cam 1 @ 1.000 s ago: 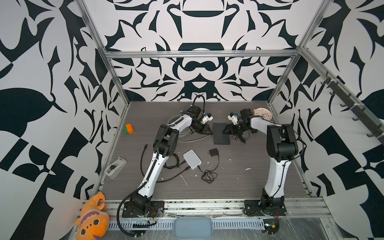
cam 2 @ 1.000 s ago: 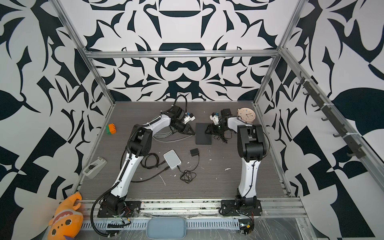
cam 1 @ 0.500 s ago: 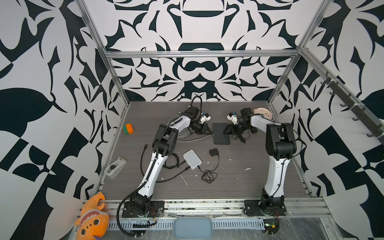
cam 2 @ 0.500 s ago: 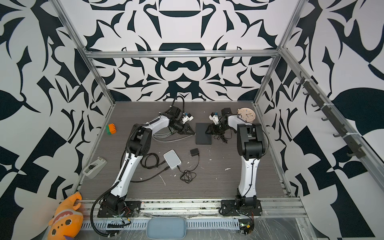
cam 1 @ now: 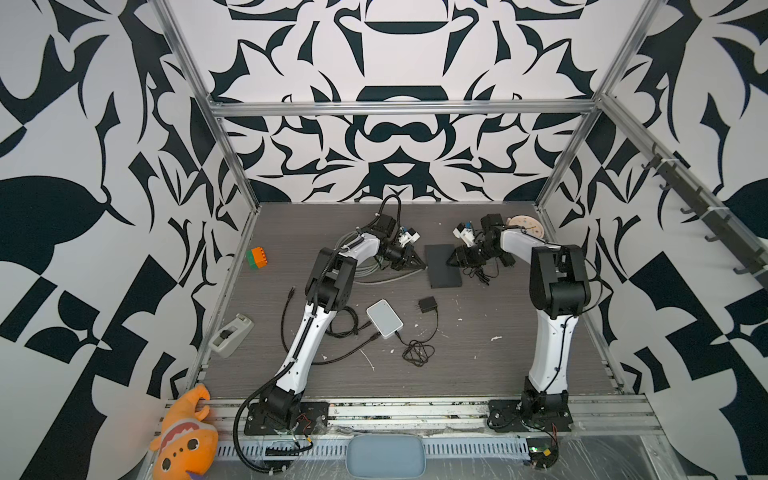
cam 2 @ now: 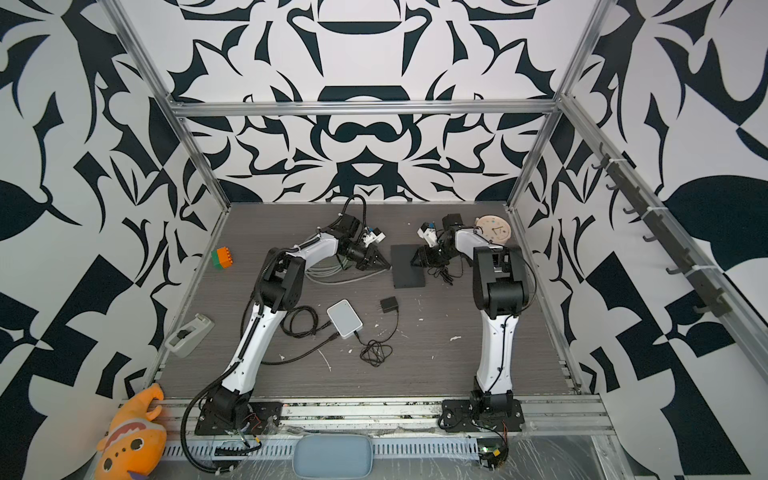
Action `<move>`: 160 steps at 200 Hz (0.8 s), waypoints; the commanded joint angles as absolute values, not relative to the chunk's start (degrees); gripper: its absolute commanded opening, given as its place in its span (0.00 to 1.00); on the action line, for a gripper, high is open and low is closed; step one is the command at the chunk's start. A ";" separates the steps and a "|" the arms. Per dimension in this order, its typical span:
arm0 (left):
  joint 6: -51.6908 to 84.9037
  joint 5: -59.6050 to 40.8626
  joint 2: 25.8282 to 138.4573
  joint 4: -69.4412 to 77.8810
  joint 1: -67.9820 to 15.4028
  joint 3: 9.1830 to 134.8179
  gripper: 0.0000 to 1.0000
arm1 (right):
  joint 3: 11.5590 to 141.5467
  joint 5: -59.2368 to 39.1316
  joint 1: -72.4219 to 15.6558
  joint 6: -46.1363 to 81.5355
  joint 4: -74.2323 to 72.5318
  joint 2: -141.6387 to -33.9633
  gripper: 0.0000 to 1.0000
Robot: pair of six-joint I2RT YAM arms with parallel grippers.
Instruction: Insert the plug into the switch port
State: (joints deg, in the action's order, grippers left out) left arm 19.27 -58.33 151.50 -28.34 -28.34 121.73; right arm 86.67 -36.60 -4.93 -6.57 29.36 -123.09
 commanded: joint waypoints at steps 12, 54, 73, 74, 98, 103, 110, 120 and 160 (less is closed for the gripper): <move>20.87 -57.17 156.05 -20.12 -33.65 123.99 0.00 | 86.27 -55.16 -15.60 -6.68 30.73 -125.55 0.52; 23.10 -53.67 156.40 -18.77 -33.10 123.65 0.00 | 85.70 -56.86 -16.07 -8.90 32.97 -124.99 0.51; 24.84 -51.03 155.03 -16.49 -32.23 121.10 0.01 | 84.88 -56.28 -16.00 -10.54 35.21 -124.46 0.51; 24.94 -50.83 154.90 -16.37 -32.20 120.89 0.00 | 84.85 -56.22 -16.00 -10.54 35.27 -124.41 0.51; 28.32 -49.35 152.86 -11.50 -31.40 116.83 0.01 | 82.53 -56.81 -16.06 -10.38 34.51 -123.93 0.51; 28.82 -49.37 152.84 -10.95 -31.38 116.64 0.01 | 81.83 -57.41 -16.09 -9.82 33.48 -123.63 0.51; 29.28 -49.31 153.05 -10.77 -31.42 116.78 0.01 | 81.00 -58.11 -16.15 -9.26 32.35 -123.40 0.51; 29.97 -49.43 153.82 -10.89 -31.46 117.67 0.01 | 80.39 -58.65 -16.42 -8.80 31.54 -123.31 0.51; 32.07 -49.07 154.60 -9.15 -31.90 117.98 0.01 | 78.51 -62.00 -18.97 -7.60 29.21 -122.88 0.50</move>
